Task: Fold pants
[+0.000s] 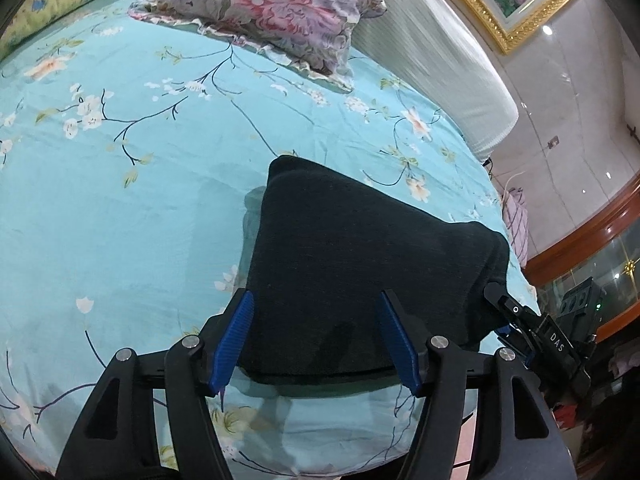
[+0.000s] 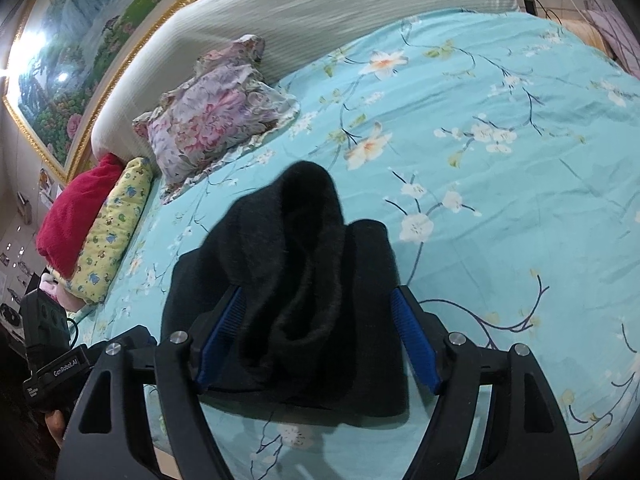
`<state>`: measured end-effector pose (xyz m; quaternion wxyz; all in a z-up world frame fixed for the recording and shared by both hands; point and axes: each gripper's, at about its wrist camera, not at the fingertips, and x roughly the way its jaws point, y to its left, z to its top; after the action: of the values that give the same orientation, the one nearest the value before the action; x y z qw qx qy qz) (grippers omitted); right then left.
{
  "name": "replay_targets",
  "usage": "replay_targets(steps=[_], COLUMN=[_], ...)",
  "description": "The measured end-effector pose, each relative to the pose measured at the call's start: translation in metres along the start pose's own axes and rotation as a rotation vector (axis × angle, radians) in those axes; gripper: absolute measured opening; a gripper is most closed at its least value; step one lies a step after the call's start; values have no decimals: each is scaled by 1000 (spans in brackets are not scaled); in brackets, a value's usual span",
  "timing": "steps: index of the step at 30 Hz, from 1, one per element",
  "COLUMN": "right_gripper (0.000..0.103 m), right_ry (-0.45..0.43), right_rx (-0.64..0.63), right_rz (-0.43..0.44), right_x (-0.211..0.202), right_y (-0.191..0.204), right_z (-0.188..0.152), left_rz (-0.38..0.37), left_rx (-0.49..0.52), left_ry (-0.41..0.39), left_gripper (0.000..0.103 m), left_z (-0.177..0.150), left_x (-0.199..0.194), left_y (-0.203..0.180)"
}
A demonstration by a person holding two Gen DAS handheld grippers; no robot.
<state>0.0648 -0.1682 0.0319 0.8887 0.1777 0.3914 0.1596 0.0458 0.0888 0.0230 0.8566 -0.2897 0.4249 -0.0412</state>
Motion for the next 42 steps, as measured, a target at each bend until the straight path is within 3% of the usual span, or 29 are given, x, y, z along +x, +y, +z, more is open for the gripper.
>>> replay_targets(steps=[23, 30, 37, 42], right_gripper=[77, 69, 55, 49], right_ry=[43, 45, 42, 16], right_rx=[106, 111, 102, 86], right_rz=[122, 171, 202, 222], right_x=[21, 24, 19, 12], right_y=[-31, -33, -30, -23], right_z=[-10, -13, -16, -20], left_rz=[11, 18, 19, 22], left_rx=[-52, -23, -6, -3], left_ry=[85, 72, 50, 34], left_gripper=[71, 61, 41, 35], left_z=[8, 7, 6, 5], left_x=[53, 58, 52, 43], left_y=[15, 12, 5, 2])
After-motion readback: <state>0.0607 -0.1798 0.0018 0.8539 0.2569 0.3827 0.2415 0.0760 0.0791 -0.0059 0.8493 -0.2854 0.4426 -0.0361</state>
